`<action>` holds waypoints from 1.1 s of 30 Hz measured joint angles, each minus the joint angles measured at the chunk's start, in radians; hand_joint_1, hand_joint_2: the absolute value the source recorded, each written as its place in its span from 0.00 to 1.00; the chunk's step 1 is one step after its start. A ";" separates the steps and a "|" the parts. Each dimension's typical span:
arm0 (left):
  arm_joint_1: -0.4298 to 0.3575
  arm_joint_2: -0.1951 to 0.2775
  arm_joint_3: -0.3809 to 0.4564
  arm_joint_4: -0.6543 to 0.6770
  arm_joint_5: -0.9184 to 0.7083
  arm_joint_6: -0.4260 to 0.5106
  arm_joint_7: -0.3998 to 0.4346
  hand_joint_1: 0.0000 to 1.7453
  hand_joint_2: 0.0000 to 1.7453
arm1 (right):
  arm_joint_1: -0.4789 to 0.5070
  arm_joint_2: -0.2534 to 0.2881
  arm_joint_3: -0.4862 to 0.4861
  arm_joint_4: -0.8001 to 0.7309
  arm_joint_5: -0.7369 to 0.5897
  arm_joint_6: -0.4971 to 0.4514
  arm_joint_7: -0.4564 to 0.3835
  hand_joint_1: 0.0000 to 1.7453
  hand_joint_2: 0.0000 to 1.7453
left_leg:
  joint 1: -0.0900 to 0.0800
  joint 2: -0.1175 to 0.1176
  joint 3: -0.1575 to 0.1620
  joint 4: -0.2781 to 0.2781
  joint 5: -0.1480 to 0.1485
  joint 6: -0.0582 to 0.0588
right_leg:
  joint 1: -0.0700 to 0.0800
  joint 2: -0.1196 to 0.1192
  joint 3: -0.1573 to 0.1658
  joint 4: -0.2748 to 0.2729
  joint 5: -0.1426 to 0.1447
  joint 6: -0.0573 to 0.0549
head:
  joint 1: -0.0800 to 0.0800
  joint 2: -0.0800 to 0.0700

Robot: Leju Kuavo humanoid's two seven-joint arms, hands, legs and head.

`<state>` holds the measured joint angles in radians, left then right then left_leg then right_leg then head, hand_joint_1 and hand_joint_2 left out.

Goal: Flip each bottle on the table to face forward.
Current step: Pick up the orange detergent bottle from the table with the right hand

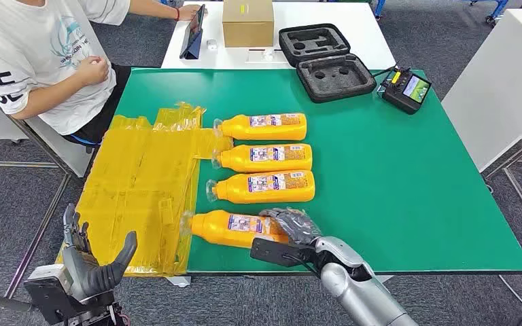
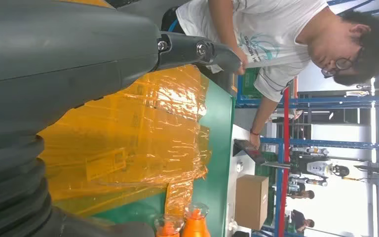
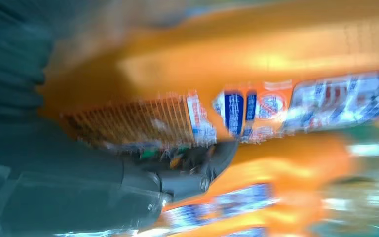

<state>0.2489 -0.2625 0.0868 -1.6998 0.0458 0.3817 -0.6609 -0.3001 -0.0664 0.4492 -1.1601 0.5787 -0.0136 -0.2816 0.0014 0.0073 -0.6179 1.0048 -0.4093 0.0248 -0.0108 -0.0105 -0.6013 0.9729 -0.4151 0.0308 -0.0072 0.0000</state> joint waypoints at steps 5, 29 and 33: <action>-0.020 0.000 -0.004 0.021 0.019 -0.007 -0.020 0.00 1.00 | 0.029 0.060 -0.032 -0.087 -0.221 -0.109 -0.234 1.00 1.00 | 0.000 0.000 -0.001 0.000 0.000 0.000 | 0.000 0.000 -0.001 0.000 0.000 0.000 | 0.000 0.000; -0.062 0.046 -0.222 0.040 0.250 -0.427 0.105 0.00 1.00 | 0.146 0.232 -0.130 -0.030 -0.352 -0.241 -0.381 1.00 1.00 | 0.000 0.000 -0.002 0.000 0.000 0.000 | 0.000 0.000 -0.002 0.000 -0.001 0.000 | 0.000 0.000; -0.098 0.066 -0.261 0.064 0.267 -0.440 0.120 0.00 1.00 | 0.144 0.258 -0.116 0.036 -0.346 -0.217 -0.382 1.00 1.00 | 0.000 0.000 -0.002 0.000 0.000 0.000 | 0.000 0.000 -0.002 0.000 -0.001 0.000 | 0.000 0.000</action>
<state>0.1512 -0.1965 -0.1747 -1.6361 0.3131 -0.0585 -0.5410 -0.1564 0.1913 0.3334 -1.1245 0.2329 -0.2309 -0.6641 0.0015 0.0071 -0.6199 1.0046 -0.4096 0.0246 -0.0105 -0.0106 -0.6034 0.9730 -0.4157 0.0306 -0.0076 0.0000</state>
